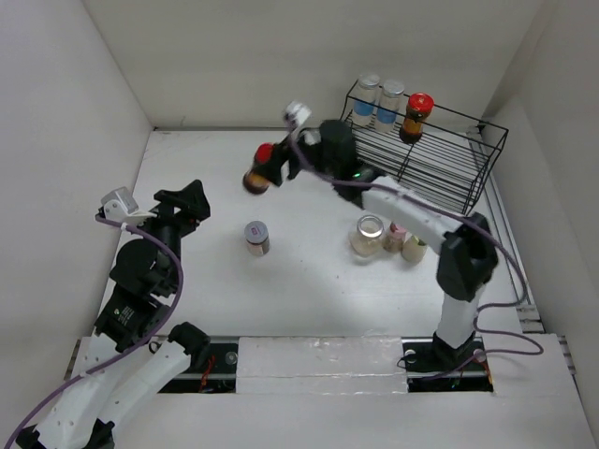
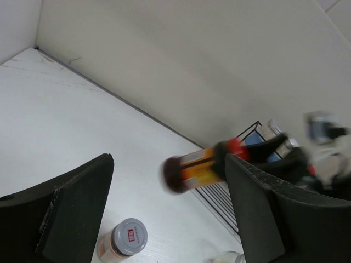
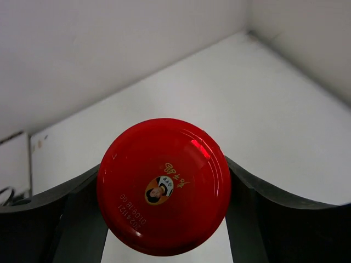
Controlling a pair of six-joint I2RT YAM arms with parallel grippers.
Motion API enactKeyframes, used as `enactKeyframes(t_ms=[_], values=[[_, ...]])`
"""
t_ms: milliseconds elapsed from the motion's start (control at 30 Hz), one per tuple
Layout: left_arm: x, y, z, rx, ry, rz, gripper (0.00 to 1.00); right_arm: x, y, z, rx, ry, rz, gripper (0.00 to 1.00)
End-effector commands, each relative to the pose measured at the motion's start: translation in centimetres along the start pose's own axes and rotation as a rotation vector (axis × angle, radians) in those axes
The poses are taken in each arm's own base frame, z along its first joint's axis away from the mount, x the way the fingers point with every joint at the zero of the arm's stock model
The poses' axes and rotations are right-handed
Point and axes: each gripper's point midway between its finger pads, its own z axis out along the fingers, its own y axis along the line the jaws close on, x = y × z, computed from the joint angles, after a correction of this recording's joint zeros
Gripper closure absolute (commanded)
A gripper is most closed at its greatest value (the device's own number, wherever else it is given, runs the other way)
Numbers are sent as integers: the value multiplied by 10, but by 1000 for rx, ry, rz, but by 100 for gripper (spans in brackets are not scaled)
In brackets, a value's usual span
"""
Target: Organize the condiment bottles
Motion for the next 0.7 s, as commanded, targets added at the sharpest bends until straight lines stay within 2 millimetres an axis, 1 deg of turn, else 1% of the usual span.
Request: enactKeyframes(t_ms=[0, 33, 67, 100, 133, 167, 200, 233, 267, 300, 367, 400, 467, 500, 533, 567, 600, 633, 667], values=[[7, -7, 5, 26, 14, 15, 22, -200, -23, -122, 153, -501, -170, 44], [8, -9, 5, 37, 21, 15, 22, -204, -41, -139, 221, -493, -159, 44], [9, -10, 4, 47, 27, 24, 22, -210, -78, -167, 345, -502, -152, 45], [9, -10, 4, 47, 27, 24, 22, -219, -92, -186, 408, -508, -148, 45], [10, -11, 6, 47, 28, 25, 22, -220, -106, -206, 476, -492, -131, 45], [11, -13, 6, 56, 34, 25, 22, -227, -134, -237, 592, -510, -127, 45], [11, -13, 6, 56, 34, 25, 22, -231, -148, -253, 651, -514, -122, 45], [13, -11, 6, 52, 40, 31, 22, -236, -156, -272, 704, -516, -131, 45], [13, -11, 6, 52, 40, 31, 22, -230, -169, -285, 757, -490, -111, 45], [13, -11, 6, 52, 40, 31, 22, -228, -192, -313, 850, -493, -103, 45], [15, -14, 7, 60, 45, 31, 22, -231, -207, -339, 918, -497, -102, 45], [15, -14, 7, 60, 45, 31, 22, -232, -217, -364, 987, -505, -99, 45], [15, -14, 7, 60, 45, 31, 22, -229, -229, -384, 1055, -501, -100, 45], [15, -14, 7, 60, 45, 31, 22, -229, -236, -401, 1099, -507, -100, 45], [18, -14, 9, 55, 52, 37, 22, -228, -240, -409, 1118, -509, -101, 45], [18, -14, 9, 55, 52, 37, 22, -237, -238, -419, 1132, -522, -111, 45], [22, -16, 10, 62, 64, 43, 22, -228, -250, -422, 1153, -494, -89, 45], [22, -16, 10, 62, 65, 43, 22, -231, -253, -435, 1180, -499, -104, 45], [22, -16, 10, 62, 65, 43, 22, -225, -259, -436, 1185, -482, -93, 45]])
